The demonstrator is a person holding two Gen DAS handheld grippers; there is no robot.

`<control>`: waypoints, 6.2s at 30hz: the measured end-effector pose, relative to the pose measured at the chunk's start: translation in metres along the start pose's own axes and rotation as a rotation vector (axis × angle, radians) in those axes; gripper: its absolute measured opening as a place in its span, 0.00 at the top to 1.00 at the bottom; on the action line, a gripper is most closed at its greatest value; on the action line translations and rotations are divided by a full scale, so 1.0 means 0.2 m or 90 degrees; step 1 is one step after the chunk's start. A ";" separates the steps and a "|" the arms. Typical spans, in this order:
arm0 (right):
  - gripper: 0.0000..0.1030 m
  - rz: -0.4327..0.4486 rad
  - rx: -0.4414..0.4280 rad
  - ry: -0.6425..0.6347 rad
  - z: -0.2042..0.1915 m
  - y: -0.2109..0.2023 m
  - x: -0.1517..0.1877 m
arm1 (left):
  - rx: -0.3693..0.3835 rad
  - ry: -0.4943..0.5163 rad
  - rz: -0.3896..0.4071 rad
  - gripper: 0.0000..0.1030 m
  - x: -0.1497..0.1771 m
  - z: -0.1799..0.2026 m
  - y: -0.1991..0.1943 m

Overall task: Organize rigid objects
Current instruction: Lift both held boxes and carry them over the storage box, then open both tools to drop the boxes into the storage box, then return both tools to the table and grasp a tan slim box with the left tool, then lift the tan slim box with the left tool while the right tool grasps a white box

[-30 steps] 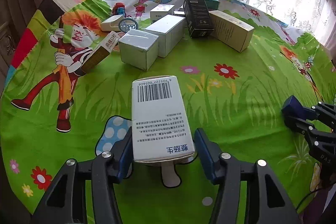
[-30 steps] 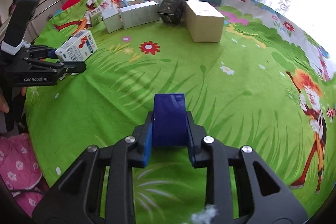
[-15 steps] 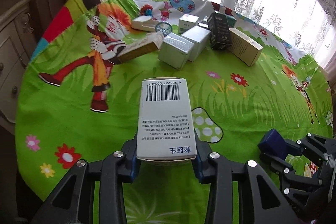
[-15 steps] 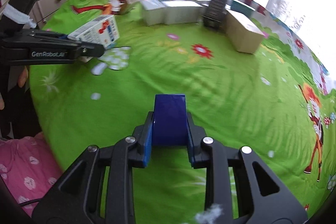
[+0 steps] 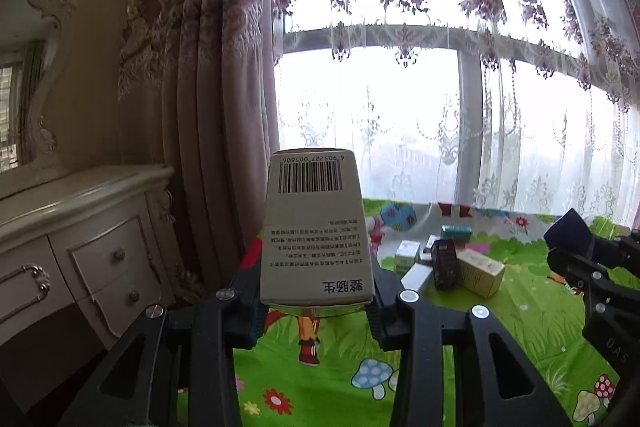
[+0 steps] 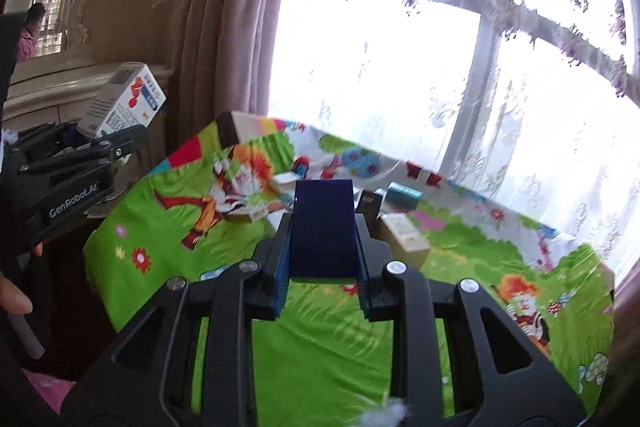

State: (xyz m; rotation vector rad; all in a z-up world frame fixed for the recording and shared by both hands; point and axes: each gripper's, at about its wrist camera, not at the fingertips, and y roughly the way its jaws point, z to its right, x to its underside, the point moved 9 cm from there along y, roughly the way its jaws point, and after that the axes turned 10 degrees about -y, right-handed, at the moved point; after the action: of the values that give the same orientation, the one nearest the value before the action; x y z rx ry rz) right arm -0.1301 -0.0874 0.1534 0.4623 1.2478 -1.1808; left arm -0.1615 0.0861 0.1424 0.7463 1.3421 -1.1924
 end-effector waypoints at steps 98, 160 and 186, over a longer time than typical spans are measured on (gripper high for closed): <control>0.26 -0.460 0.041 0.192 0.52 -0.50 1.29 | 0.474 0.062 -0.708 0.26 1.19 1.06 -0.14; 0.25 -0.402 -0.184 0.114 -0.28 0.61 0.76 | 0.220 0.151 -0.512 0.84 0.83 0.07 0.74; 0.46 -0.363 -0.230 0.160 -0.49 1.04 0.58 | 0.096 -0.028 -0.458 0.83 0.83 -0.24 0.58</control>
State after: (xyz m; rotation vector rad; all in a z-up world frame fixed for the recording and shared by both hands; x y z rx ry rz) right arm -0.0099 0.0229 -0.0461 -0.0283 1.8473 -1.3496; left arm -0.0953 0.1298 -0.0514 0.3291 1.5491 -1.8763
